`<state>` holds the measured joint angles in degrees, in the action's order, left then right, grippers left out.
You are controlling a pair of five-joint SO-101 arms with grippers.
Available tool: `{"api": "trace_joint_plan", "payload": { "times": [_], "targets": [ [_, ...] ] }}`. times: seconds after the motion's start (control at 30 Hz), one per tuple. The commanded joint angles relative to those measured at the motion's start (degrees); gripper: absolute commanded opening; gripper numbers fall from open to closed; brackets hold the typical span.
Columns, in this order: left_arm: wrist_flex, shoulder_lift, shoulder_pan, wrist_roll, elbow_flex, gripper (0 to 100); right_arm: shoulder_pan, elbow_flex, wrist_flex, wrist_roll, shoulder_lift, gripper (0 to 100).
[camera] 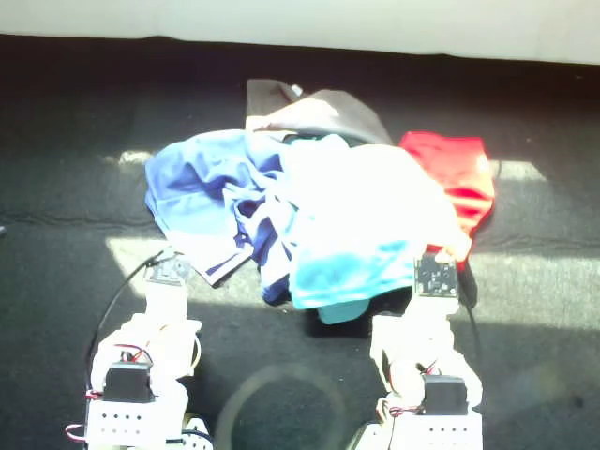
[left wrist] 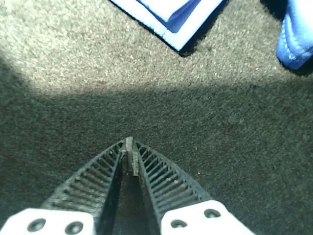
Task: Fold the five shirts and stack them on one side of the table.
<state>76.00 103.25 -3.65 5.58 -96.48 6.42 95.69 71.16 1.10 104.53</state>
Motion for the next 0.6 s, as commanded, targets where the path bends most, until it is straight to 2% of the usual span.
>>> {"api": "trace_joint_plan", "payload": {
  "times": [0.0, 0.57],
  "targets": [
    [0.8, 0.0, -0.8, 0.4, -0.7, 1, -0.4, 8.0, 0.1, 0.3, 0.5, 0.9],
    [0.8, 0.0, -0.8, 0.4, -0.7, 1, 0.8, 8.0, -2.3, 0.1, 0.5, 0.9]
  ]
}}
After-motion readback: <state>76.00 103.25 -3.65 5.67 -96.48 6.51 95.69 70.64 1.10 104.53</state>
